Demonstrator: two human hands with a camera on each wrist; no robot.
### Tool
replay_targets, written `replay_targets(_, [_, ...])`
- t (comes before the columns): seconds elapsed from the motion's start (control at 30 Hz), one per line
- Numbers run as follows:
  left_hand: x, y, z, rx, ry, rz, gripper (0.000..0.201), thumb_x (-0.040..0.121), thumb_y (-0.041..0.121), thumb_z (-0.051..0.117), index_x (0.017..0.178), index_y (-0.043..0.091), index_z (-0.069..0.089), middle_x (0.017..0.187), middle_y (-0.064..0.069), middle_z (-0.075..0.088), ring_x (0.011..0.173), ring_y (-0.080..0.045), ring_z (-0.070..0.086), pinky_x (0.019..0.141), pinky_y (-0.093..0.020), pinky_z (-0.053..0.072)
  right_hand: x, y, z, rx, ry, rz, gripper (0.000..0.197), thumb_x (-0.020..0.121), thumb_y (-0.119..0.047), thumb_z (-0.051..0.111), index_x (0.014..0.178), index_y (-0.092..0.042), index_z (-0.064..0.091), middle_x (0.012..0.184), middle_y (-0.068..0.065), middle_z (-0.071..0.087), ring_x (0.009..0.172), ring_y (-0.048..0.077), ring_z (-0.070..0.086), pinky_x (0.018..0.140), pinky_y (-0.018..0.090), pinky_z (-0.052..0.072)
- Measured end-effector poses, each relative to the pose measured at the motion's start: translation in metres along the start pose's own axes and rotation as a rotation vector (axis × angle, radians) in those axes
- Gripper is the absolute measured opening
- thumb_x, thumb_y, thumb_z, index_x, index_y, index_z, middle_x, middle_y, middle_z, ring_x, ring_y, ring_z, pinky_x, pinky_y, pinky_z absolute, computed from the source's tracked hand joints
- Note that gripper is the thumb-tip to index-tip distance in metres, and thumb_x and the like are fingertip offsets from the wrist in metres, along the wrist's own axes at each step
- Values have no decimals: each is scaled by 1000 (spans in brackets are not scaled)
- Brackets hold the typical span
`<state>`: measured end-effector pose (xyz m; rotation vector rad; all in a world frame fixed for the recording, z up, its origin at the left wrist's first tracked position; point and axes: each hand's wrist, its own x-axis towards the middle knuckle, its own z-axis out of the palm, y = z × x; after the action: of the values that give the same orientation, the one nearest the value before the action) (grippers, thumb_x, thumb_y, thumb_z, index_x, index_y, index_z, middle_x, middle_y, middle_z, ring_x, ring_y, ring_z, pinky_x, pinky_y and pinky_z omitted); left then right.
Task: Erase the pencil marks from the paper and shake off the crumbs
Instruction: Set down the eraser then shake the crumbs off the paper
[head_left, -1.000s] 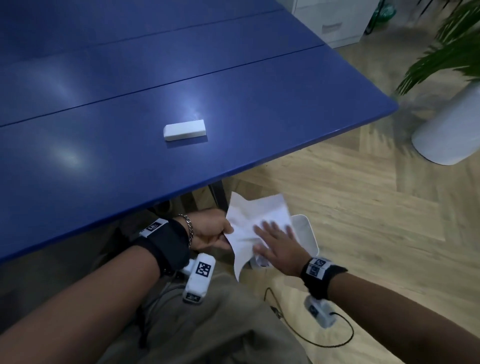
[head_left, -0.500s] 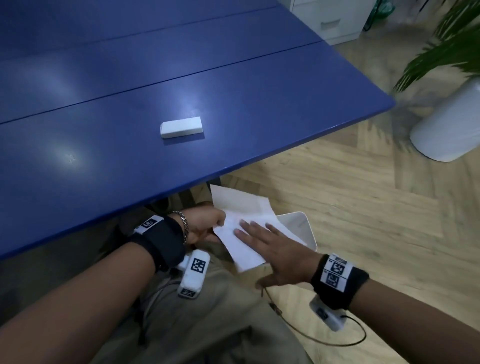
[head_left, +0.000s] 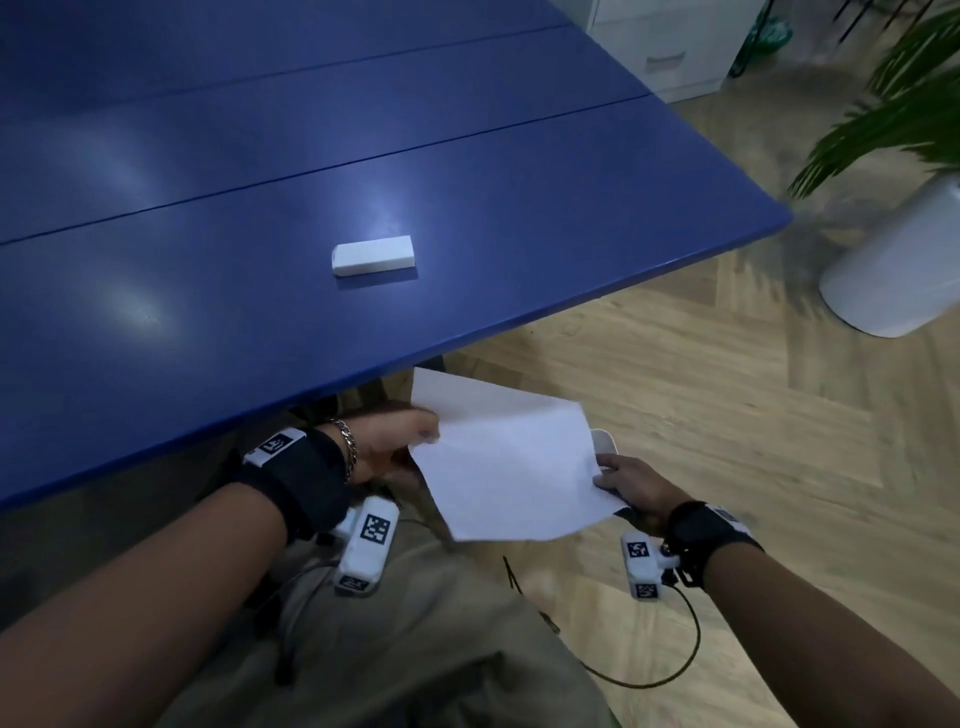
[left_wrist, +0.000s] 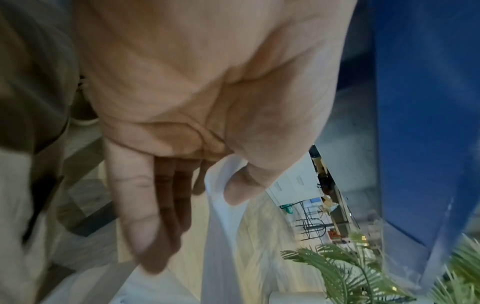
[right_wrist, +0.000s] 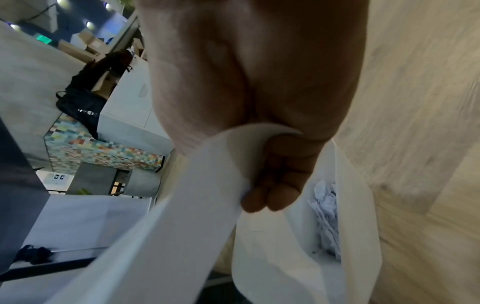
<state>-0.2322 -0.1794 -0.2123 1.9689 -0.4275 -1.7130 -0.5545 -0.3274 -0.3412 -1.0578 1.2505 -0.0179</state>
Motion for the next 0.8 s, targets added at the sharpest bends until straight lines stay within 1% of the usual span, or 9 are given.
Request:
replay_targets(0.13, [14, -12, -14, 152, 135, 75, 37, 59, 18, 63, 95, 12, 66, 92, -13, 65, 85, -27, 61, 78, -40, 49, 0, 1, 0, -12, 14, -11, 31, 100, 9, 52, 124, -1, 69, 110, 14, 79, 93, 29, 78, 70, 32, 62])
replay_targets(0.23, [17, -9, -16, 104, 262, 146, 22, 90, 17, 61, 101, 0, 71, 101, -20, 77, 91, -35, 74, 85, -52, 64, 2, 1, -3, -39, 67, -20, 29, 98, 10, 54, 120, 0, 71, 105, 12, 78, 82, 22, 78, 62, 27, 60])
replay_targets(0.3, [15, -5, -12, 2, 333, 176, 28, 106, 23, 54, 109, 0, 69, 106, -26, 75, 90, -36, 75, 77, -53, 65, 4, 3, -10, -36, 83, -1, 30, 98, 9, 55, 121, 0, 71, 108, 15, 77, 79, 22, 76, 62, 27, 58])
replay_targets(0.37, [12, -4, -7, -46, 218, 136, 34, 105, 40, 62, 112, 7, 69, 106, -21, 76, 83, -29, 73, 64, -39, 65, 8, 9, -15, -2, 80, 20, 34, 99, 6, 56, 129, -2, 70, 116, 17, 74, 83, 26, 71, 67, 31, 58])
replay_targets(0.43, [12, -7, -1, -23, 92, 91, 24, 100, 32, 71, 111, 10, 70, 112, -18, 75, 82, -22, 71, 63, -29, 61, 8, 12, -16, 17, 90, 30, 34, 100, 5, 55, 129, -5, 70, 118, 15, 74, 89, 29, 70, 72, 31, 59])
replay_targets(0.53, [19, -10, 5, -14, 119, 134, 10, 103, 9, 63, 107, 6, 71, 115, -17, 75, 88, -23, 70, 72, -31, 57, 11, 15, -12, -103, 133, 15, 35, 96, 10, 54, 125, -1, 70, 117, 19, 76, 98, 36, 73, 73, 34, 60])
replay_targets(0.6, [20, -10, 8, 13, 144, 144, 12, 104, 7, 59, 102, 7, 71, 108, -14, 75, 94, -25, 71, 83, -40, 60, 17, 11, -10, -421, 203, 6, 39, 96, 5, 53, 131, -2, 67, 126, 21, 72, 106, 36, 70, 82, 38, 58])
replay_targets(0.67, [21, -10, 9, 18, 144, 136, 13, 104, 5, 57, 108, 4, 70, 114, -16, 75, 106, -32, 72, 96, -47, 59, 18, -2, -4, -807, 321, -113, 43, 102, -7, 49, 144, -6, 57, 144, 19, 62, 126, 36, 62, 101, 39, 49])
replay_targets(0.8, [23, -11, 13, -58, 63, 77, 28, 104, -4, 49, 127, 0, 64, 126, -18, 72, 111, -28, 71, 89, -38, 62, -22, -62, 61, -688, 216, -692, 50, 112, -37, 41, 160, -21, 38, 165, -6, 36, 151, 13, 36, 119, 26, 28])
